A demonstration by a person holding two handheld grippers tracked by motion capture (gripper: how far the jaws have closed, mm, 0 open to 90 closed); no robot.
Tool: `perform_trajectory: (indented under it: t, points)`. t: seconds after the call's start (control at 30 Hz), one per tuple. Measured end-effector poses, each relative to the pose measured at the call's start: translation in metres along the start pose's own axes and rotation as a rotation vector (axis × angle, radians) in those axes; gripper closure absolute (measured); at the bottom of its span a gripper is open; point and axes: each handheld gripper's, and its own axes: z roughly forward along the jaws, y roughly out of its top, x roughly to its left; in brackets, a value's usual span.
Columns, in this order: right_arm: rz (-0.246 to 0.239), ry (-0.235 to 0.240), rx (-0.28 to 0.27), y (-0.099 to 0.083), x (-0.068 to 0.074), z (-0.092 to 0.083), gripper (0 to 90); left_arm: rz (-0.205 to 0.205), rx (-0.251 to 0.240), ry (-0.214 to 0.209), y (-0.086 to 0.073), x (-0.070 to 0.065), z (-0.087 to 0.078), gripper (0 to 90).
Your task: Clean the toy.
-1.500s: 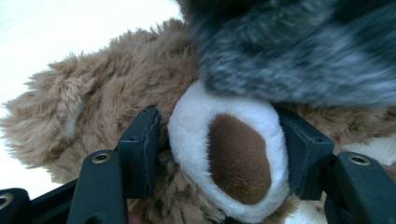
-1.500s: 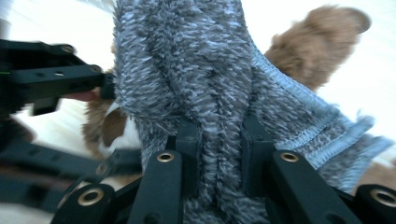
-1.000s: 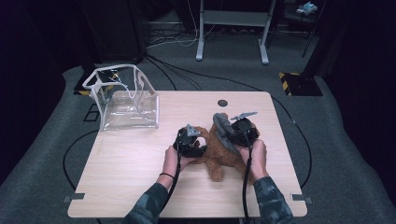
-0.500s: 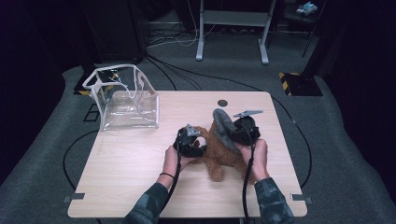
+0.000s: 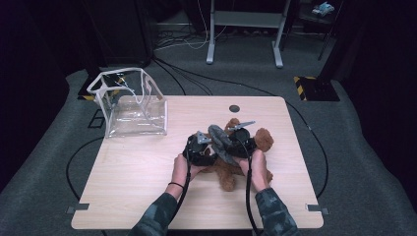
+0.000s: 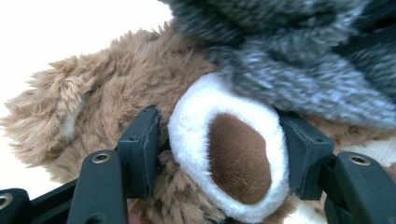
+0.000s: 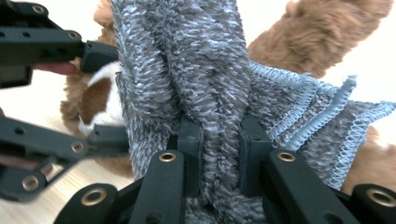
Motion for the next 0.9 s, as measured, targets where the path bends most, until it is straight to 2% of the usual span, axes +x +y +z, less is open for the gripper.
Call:
perform_trajectory:
  t: [0.1, 0.23, 0.37, 0.47, 0.5, 0.6, 0.67, 0.73, 0.77, 0.83, 0.9]
  points:
    - [-0.002, -0.014, -0.001, -0.003, -0.004, -0.006, 75.1, 0.004, 0.008, -0.002, 0.0, 0.0, -0.001, 38.1]
    - [0.021, -0.032, -0.014, -0.01, -0.017, -0.016, 75.1, 0.004, 0.007, -0.003, 0.0, 0.001, -0.001, 38.1]
    - [0.061, -0.059, -0.027, -0.018, -0.036, -0.027, 75.0, 0.005, 0.004, -0.002, 0.0, 0.001, 0.0, 38.1]
    - [0.11, -0.077, -0.032, -0.027, -0.054, -0.032, 74.9, 0.005, 0.003, -0.001, 0.0, 0.001, 0.0, 38.1]
    - [0.141, -0.079, -0.027, -0.032, -0.06, -0.032, 74.9, 0.004, 0.0, -0.001, 0.0, 0.0, 0.0, 38.1]
    - [0.171, -0.116, -0.019, -0.039, -0.074, -0.031, 74.9, -0.003, -0.004, 0.001, 0.001, 0.0, 0.001, 38.1]
    - [0.187, -0.112, -0.015, -0.043, -0.08, -0.029, 74.9, 0.005, 0.004, 0.001, 0.001, 0.001, 0.0, 38.1]
    - [0.207, -0.101, -0.021, -0.042, -0.083, -0.031, 74.9, 0.005, 0.005, 0.002, 0.001, 0.001, 0.0, 38.1]
    - [0.201, -0.102, -0.03, -0.04, -0.081, -0.034, 74.9, 0.003, 0.005, -0.001, 0.001, 0.001, 0.0, 38.1]
    - [0.191, -0.097, -0.055, -0.035, -0.074, -0.04, 74.9, -0.004, -0.001, -0.001, 0.001, 0.002, 0.0, 38.1]
    - [0.165, -0.065, -0.091, -0.028, -0.062, -0.047, 74.9, -0.001, 0.006, 0.002, 0.001, 0.001, 0.0, 38.1]
